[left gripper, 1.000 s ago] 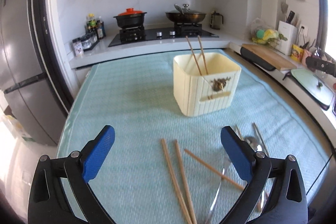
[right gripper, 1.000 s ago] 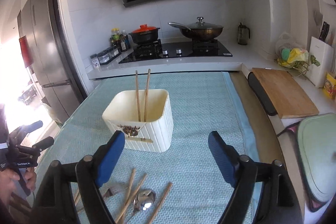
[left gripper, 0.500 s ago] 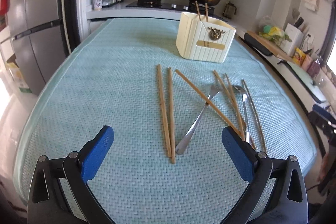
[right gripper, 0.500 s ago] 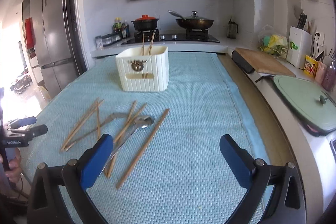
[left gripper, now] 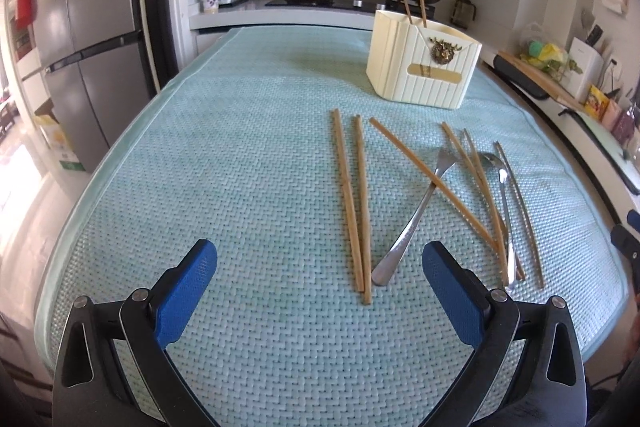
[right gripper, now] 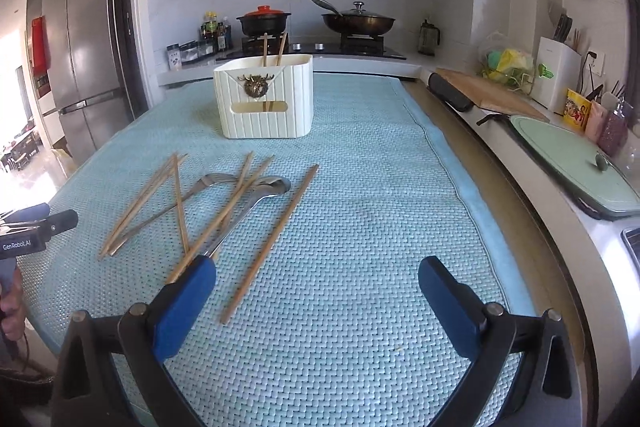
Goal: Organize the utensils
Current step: 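Move the left gripper back over the remaining chopsticks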
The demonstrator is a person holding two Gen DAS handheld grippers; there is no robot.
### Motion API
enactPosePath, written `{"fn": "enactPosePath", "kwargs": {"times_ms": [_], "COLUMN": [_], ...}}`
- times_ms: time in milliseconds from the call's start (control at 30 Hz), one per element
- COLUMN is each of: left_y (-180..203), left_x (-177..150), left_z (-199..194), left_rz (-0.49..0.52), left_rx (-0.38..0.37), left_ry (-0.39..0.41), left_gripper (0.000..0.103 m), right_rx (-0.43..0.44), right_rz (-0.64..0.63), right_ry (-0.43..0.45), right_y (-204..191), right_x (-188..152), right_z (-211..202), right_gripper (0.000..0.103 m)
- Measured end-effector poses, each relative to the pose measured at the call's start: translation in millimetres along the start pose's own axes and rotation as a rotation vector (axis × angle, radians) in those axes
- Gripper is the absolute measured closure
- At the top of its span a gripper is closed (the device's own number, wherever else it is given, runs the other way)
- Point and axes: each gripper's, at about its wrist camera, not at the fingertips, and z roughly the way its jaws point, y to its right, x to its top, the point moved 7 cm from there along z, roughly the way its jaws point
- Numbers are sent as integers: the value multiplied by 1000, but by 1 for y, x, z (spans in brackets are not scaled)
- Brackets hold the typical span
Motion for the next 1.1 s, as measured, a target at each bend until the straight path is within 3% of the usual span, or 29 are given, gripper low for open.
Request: {"fn": "enactPosePath", "kwargs": {"times_ms": [433,700,900,1100], "left_y": [-11,-22,-25,-23], "left_x": [1,21,40,55], "left_z": [11,33,61,88], "left_rz": [-28,-28,-4,-7], "left_rx": [10,8,-2,-27], "left_ry": [-22,-42,-74,-119], "left_gripper": [1,1,1,1], "right_rx": [-11,-25,3,41], "right_rz": [11,23,24,44], "right_ry": [-4,-16,-30,-62], "right_y": [1,4,1,-3], "right_x": [-1,3,8,10], "right_z": [10,20,29,44], "right_gripper": [0,0,9,25]}}
